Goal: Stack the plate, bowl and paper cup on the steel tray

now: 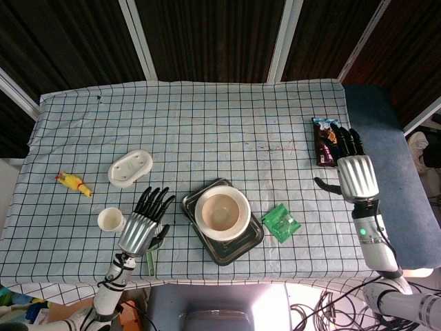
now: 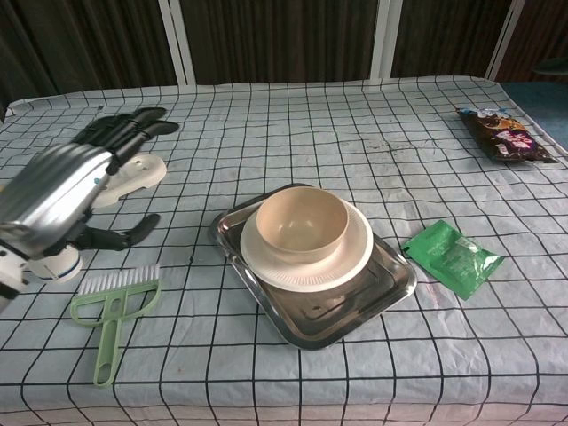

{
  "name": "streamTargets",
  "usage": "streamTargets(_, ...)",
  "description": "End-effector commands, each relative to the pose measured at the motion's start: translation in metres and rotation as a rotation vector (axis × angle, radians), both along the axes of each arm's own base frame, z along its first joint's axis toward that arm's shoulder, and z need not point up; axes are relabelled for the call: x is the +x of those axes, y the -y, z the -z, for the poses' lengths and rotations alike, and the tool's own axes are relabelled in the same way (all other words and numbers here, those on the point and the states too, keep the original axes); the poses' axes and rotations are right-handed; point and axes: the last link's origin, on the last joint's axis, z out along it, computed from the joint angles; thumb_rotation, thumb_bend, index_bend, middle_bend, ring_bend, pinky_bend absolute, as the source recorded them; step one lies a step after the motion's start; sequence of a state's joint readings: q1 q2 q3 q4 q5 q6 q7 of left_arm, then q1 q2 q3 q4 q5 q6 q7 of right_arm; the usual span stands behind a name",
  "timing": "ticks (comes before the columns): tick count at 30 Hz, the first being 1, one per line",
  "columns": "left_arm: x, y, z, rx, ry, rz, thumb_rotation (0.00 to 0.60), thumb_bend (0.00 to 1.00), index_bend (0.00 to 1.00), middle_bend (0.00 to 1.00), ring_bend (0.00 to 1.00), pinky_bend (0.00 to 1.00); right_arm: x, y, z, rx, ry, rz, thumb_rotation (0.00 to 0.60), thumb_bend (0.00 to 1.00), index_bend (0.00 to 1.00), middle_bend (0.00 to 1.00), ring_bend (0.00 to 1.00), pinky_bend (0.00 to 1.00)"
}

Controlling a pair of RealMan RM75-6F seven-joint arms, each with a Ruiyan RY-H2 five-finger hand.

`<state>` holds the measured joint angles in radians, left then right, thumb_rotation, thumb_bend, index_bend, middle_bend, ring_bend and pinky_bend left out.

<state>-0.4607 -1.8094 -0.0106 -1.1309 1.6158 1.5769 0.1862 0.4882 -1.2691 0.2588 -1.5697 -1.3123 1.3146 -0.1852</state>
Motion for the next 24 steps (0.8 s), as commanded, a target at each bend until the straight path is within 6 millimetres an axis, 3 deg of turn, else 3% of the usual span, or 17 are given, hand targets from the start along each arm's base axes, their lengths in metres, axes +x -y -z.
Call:
streamTargets(1, -0.038, 0.019, -0.036, 0.13, -0.08, -0.099, 0.6, 0.39, 0.33, 0.0, 0.0, 0.0, 0.001, -0.003, 0.002, 0.006, -0.005, -0.01, 0.6, 0.05, 0.19, 0.0, 0.0, 0.0)
streamTargets(6, -0.068, 0.034, -0.044, 0.165, -0.127, -0.183, 0.6, 0.4, 0.42, 0.0, 0.0, 0.0, 0.002, -0.005, 0.006, 0.015, -0.014, -0.014, 0.6, 0.05, 0.19, 0.0, 0.0, 0.0)
streamTargets(11, -0.074, 0.042, -0.037, 0.127, -0.114, -0.2, 0.6, 0.4, 0.43, 0.01, 0.0, 0.0, 0.004, -0.006, 0.009, 0.016, -0.013, -0.015, 0.6, 0.05, 0.19, 0.0, 0.0, 0.0)
streamTargets(17, -0.08, 0.034, -0.025, 0.096, -0.123, -0.237, 0.6, 0.4, 0.43, 0.01, 0.0, 0.0, 0.003, -0.009, 0.014, 0.03, -0.025, -0.011, 0.6, 0.05, 0.19, 0.0, 0.0, 0.0)
streamTargets(24, -0.096, 0.021, -0.024, 0.114, -0.144, -0.307, 0.6, 0.4, 0.45, 0.01, 0.0, 0.0, 0.002, -0.01, 0.015, 0.039, -0.028, -0.003, 0.6, 0.05, 0.19, 0.0, 0.0, 0.0)
